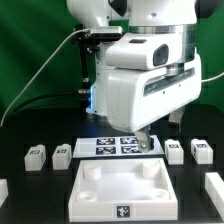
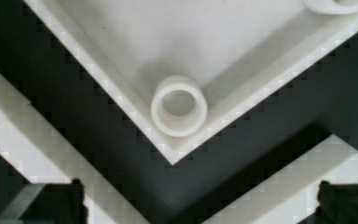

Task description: Assemble one leg

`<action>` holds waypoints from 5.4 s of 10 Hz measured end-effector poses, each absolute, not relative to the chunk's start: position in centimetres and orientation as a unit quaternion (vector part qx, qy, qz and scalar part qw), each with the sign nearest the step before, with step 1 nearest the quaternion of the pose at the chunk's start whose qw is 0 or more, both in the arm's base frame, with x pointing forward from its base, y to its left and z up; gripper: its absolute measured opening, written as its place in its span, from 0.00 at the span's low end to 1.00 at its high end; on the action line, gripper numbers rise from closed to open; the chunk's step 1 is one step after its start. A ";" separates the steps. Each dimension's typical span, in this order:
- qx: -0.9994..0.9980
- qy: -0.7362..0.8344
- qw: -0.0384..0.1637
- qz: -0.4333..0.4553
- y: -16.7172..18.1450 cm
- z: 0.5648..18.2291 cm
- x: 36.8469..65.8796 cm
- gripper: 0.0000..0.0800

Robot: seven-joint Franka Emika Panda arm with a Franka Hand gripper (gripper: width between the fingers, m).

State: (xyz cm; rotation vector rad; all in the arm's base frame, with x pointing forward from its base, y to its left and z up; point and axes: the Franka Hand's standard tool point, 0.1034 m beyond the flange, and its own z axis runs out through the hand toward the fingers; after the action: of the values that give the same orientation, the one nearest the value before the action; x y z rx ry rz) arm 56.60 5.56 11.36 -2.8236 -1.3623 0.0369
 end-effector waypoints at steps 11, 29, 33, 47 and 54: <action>-0.793 -0.609 0.004 0.012 3.8 10.2 51.5 0.81; -0.690 -0.723 0.035 0.016 -0.2 1.1 44.3 0.08; -0.690 -0.723 0.035 0.016 -0.2 1.1 44.3 0.08; -0.705 -0.708 0.032 -0.022 6.2 1.0 48.9 0.08; -0.706 -0.707 0.032 -0.021 6.1 0.9 48.9 0.80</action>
Offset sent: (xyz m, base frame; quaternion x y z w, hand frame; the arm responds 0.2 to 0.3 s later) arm 0.0000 0.0000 0.0000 0.0000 0.0000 0.0000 1.0000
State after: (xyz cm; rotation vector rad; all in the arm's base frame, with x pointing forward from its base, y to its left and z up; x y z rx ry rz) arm 48.93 6.11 0.92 -2.1753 -2.1774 -0.0658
